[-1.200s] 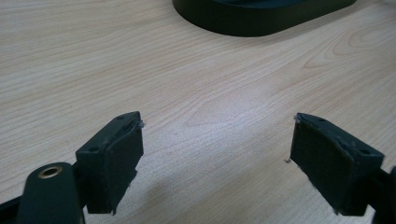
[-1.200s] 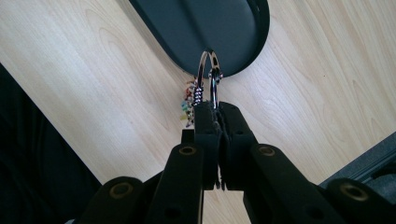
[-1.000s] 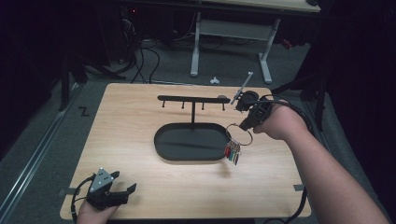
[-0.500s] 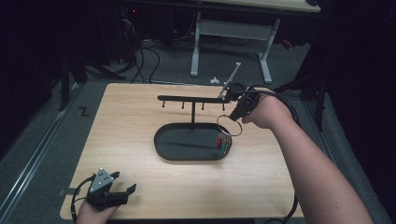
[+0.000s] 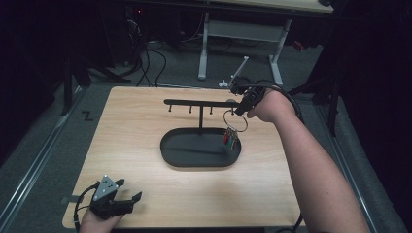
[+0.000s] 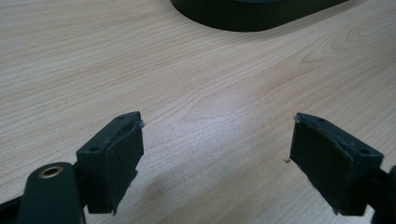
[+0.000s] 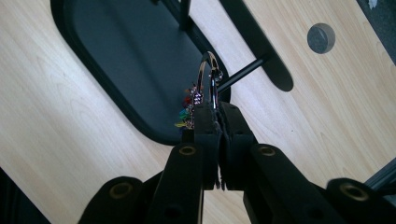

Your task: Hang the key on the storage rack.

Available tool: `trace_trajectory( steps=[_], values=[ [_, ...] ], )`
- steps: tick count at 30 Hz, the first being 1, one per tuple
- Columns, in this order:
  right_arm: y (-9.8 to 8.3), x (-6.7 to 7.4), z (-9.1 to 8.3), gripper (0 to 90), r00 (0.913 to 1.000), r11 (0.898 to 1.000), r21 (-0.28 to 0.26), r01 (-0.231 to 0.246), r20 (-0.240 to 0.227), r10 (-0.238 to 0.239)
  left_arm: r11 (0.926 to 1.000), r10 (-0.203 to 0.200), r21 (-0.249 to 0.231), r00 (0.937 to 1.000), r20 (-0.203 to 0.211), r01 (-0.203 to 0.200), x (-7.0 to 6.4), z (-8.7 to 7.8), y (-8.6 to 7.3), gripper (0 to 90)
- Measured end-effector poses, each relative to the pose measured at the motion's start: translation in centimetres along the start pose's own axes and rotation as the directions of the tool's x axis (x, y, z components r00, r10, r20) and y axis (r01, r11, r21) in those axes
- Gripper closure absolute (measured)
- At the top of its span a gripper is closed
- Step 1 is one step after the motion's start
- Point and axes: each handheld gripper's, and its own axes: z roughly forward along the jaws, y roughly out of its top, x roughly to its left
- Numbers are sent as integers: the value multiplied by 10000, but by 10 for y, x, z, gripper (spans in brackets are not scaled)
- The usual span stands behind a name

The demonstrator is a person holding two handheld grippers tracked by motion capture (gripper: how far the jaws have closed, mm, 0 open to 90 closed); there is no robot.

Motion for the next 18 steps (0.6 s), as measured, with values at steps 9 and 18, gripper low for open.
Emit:
trace_trajectory(
  steps=[9, 18],
  values=[
    [3, -9, 8, 877, 9997, 9997, 45, -259, -3, 259, 10000, 17, 59, 10000, 28, -17, -1, 0, 0, 181],
    [6, -16, 15, 875, 9989, 9990, -71, -451, 101, 451, 10000, 42, 74, 10000, -18, -42, -1, 1, 0, 182]
  ],
)
